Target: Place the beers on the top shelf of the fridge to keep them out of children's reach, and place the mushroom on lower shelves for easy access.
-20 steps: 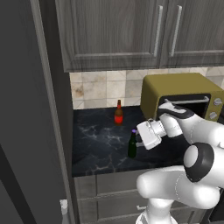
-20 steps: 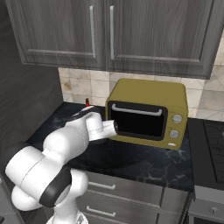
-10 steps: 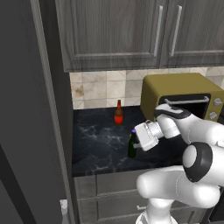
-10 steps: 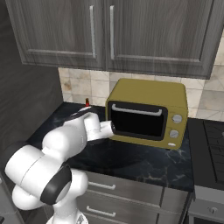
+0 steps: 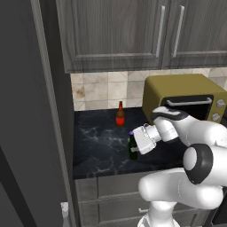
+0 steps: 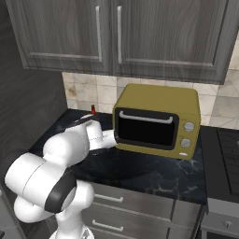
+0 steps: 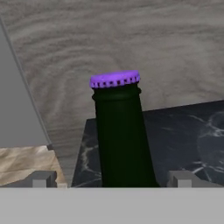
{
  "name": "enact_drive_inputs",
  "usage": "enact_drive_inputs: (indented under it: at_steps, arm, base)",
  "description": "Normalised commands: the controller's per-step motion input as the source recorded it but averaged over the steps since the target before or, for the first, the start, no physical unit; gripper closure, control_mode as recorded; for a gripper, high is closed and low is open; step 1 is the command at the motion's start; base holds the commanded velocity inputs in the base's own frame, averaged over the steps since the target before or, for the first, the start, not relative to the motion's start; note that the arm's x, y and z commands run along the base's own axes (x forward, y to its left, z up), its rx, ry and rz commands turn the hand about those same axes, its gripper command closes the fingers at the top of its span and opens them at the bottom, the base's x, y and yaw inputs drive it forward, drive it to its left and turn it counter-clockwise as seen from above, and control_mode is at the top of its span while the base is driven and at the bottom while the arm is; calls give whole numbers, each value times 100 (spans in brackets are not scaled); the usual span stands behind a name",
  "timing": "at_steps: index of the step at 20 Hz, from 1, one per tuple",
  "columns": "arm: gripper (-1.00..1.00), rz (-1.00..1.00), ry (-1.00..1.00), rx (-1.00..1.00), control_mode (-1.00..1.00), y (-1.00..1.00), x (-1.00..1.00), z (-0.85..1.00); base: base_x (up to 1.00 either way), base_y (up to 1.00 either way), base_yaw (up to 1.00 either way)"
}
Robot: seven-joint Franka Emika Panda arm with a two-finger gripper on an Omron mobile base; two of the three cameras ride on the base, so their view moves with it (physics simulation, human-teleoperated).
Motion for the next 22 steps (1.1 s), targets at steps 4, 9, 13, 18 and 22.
enact_drive_inputs:
  at_steps: [4,9,13,18,22]
  arm:
    - [100,0,0,0,-100,9,1,-2]
    - [100,0,0,0,-100,3,2,0]
    - [100,0,0,0,-100,0,0,0]
    - [100,0,0,0,-100,-4,-17,20]
    - [100,-4,1,0,-100,-29,-58,96]
  base:
    - [0,0,0]
    - [0,0,0]
    - [0,0,0]
    - [0,0,0]
    - [0,0,0]
